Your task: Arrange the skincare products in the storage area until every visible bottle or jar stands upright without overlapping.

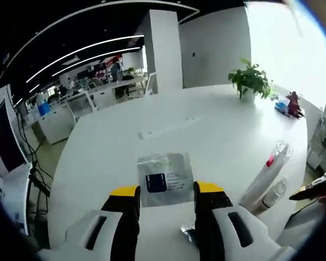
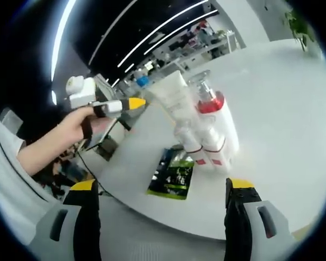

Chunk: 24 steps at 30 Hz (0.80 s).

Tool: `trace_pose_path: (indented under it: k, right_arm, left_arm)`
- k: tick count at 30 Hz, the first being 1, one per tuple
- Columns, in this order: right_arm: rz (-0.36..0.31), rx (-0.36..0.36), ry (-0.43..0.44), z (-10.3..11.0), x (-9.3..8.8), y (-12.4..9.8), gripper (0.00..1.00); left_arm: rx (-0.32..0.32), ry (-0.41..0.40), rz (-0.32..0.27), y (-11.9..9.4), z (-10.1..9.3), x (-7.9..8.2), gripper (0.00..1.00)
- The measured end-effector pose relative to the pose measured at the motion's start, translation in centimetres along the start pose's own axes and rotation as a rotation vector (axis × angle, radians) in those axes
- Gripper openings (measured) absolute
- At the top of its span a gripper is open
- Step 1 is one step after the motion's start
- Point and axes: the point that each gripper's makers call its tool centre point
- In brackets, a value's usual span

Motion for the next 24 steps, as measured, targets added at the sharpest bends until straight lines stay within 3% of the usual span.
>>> trace_pose_path:
  k: [8,24]
  right_arm:
    - [-0.006,0.015,-0.01,0.4,0.0,-0.1,0.95]
    - [-0.032,0.058,-0.01,1.2,0.5,-0.5,0.92]
  left_arm:
    - [0.004,0.032,-0.006,-2.1,-1.2,-0.6,0.35]
    - [-0.039,0.038,0.004,-5.5,-5.6,-2.8,0.35]
Point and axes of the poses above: the point that each gripper's makers call its tool centre point, and the gripper's own axes: y roughly forward along the fingers, z roughly to its left, x roughly out of its top, and after that the axes turned 14 degrees about -x, right-handed
